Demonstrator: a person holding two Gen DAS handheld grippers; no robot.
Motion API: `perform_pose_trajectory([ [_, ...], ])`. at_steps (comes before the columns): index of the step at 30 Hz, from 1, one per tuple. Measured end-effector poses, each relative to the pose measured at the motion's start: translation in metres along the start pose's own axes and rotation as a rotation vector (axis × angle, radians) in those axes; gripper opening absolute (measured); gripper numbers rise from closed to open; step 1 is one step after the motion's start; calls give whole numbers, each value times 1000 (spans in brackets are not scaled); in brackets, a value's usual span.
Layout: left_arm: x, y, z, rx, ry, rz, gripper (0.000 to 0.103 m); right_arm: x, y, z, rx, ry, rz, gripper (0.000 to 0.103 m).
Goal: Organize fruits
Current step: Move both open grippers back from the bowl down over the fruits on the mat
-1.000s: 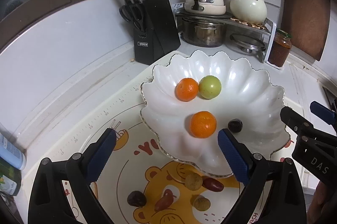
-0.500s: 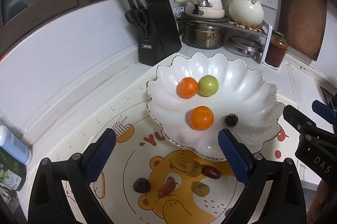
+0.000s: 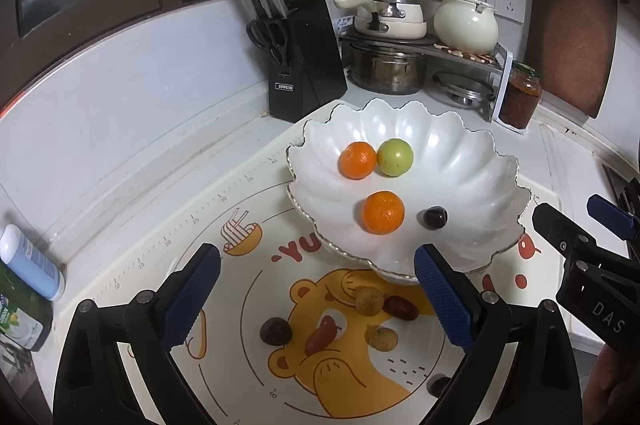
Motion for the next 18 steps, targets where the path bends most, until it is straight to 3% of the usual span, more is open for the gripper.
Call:
perform_pose_trajectory([
  [18, -6, 2, 34, -35, -12, -8, 99, -10, 2, 28, -31, 24, -21, 81],
])
Point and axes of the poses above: each gripper's, at about its wrist camera, not at the fingertips, and y roughly against the way its jaws point, x to its right, z to its underside, the point moved 4 cm from there along -y, roughly the way its jaws point, and after that the axes turned 8 degrees about -x, right-handed, at the moved point
